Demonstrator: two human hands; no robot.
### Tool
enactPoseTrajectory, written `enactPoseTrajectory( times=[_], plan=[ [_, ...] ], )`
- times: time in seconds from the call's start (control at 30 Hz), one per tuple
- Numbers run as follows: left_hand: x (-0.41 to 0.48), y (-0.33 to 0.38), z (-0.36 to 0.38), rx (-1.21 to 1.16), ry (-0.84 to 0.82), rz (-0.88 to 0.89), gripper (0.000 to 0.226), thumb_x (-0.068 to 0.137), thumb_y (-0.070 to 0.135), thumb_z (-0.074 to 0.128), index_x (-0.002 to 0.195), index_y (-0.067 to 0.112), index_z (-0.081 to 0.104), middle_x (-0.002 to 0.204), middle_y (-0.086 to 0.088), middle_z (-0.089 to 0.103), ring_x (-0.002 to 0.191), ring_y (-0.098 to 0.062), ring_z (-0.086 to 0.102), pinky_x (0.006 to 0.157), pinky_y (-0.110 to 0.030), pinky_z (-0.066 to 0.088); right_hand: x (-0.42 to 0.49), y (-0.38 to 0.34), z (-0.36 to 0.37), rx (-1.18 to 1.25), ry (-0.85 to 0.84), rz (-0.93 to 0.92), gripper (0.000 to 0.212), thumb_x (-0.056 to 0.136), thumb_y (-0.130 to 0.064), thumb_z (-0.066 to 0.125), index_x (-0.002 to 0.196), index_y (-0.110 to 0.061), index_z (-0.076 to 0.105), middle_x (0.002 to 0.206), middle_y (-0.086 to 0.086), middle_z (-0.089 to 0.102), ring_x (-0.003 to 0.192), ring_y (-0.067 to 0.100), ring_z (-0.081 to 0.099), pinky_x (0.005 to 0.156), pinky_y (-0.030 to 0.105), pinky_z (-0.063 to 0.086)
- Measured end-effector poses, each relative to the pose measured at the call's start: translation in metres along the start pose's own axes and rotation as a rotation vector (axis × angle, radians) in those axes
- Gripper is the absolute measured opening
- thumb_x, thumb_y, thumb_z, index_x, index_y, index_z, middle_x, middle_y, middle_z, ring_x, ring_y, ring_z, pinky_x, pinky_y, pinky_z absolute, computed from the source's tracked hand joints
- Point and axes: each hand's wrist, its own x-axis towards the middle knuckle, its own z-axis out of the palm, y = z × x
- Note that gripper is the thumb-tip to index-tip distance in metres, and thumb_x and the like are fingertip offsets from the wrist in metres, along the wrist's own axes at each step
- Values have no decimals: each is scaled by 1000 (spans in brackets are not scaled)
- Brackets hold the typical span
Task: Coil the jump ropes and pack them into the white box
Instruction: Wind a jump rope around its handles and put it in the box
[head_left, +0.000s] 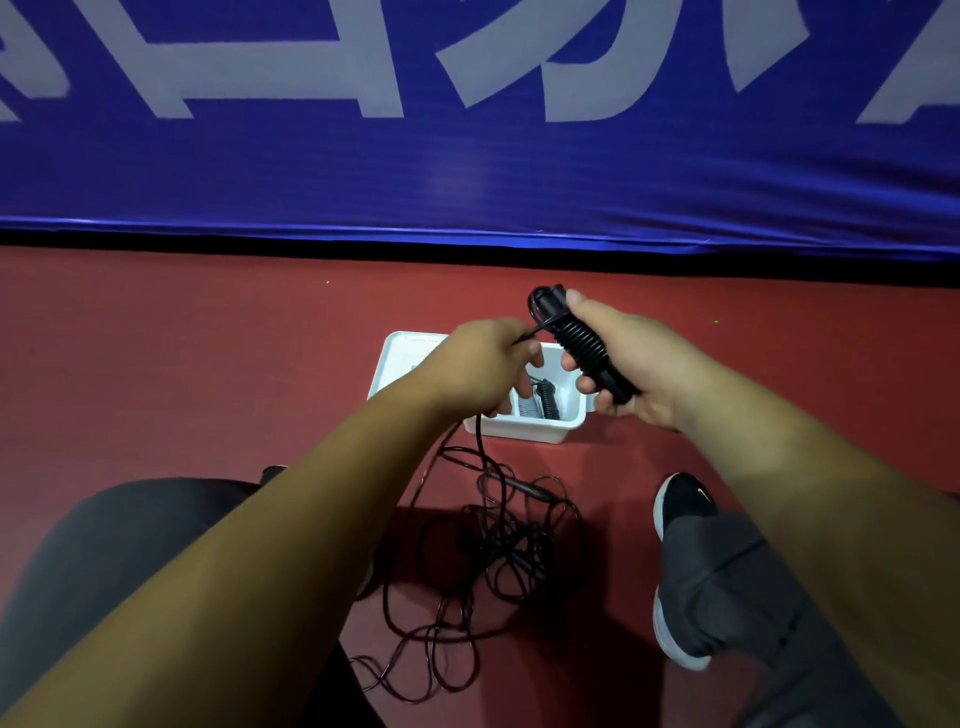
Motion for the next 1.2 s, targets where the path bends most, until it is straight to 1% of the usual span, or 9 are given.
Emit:
enactPoseTrajectory(
  times=[0.23, 0.37, 0.47, 0.57, 0.67, 0.83, 1.0, 1.1, 1.2],
  plan=[
    [3, -3, -15, -360, -58, 82, 31, 109, 40, 53, 102, 22, 78, 76, 2, 56, 66, -13, 47, 64, -29, 42, 4, -1, -6, 44, 31, 2, 43, 97, -61, 64, 116, -22, 72, 77, 1, 71, 54, 15, 54, 49, 22, 38],
    [3, -11, -19, -166, -118, 144, 21, 108, 34, 56, 115, 33, 76, 87, 5, 72, 80, -23, 52, 75, -38, 43, 1, -5, -6, 60, 21, -8, 43, 95, -60, 66, 103, -18, 73, 80, 2, 72, 55, 16, 55, 48, 23, 39],
    [6, -19, -21, 8, -150, 102, 14, 104, 30, 64, 108, 37, 76, 95, 9, 80, 88, -30, 66, 86, -53, 53, -3, -4, -4, 32, -7, -50, 42, 95, -59, 66, 103, -18, 72, 82, 5, 72, 56, 17, 55, 50, 24, 39],
    [8, -23, -19, 92, -109, 51, 12, 100, 27, 70, 107, 34, 78, 90, 11, 81, 89, -25, 72, 94, -51, 55, -6, -2, 0, 5, -36, -76, 44, 93, -59, 66, 106, -17, 71, 82, 8, 72, 54, 18, 54, 51, 25, 38],
    [9, -26, -16, 117, -86, 44, 9, 95, 30, 74, 100, 29, 82, 86, 8, 80, 84, -34, 71, 88, -52, 58, -7, -1, 1, -20, -74, -85, 44, 94, -58, 66, 105, -16, 71, 82, 9, 71, 53, 19, 52, 51, 25, 36],
    [11, -23, -15, 102, -54, 68, 9, 93, 23, 80, 85, 23, 82, 73, 9, 77, 65, 3, 67, 67, -15, 49, -9, 4, 1, -92, -234, -68, 48, 97, -55, 67, 112, -10, 72, 83, 10, 67, 54, 19, 51, 49, 24, 38],
    [9, -21, -19, 93, -5, 62, 22, 89, 17, 78, 68, 23, 75, 67, 2, 73, 61, -13, 63, 64, -26, 51, -15, 4, 1, -155, -398, -37, 51, 102, -51, 60, 114, -3, 71, 82, 12, 69, 55, 23, 57, 46, 26, 44],
    [6, -20, -22, 180, -9, 161, 25, 89, 2, 70, 87, 24, 82, 80, 4, 77, 71, -12, 65, 69, -29, 52, -23, 4, 5, -201, -511, 5, 46, 102, -47, 56, 109, -3, 68, 85, 19, 73, 58, 26, 65, 46, 28, 50],
    [1, -16, -25, 15, -32, 150, 37, 88, -7, 65, 109, 18, 83, 92, 3, 81, 78, -7, 74, 67, -22, 55, -25, 9, 7, -266, -623, 87, 48, 106, -43, 51, 114, 1, 68, 92, 26, 75, 67, 30, 73, 49, 29, 55]
  ],
)
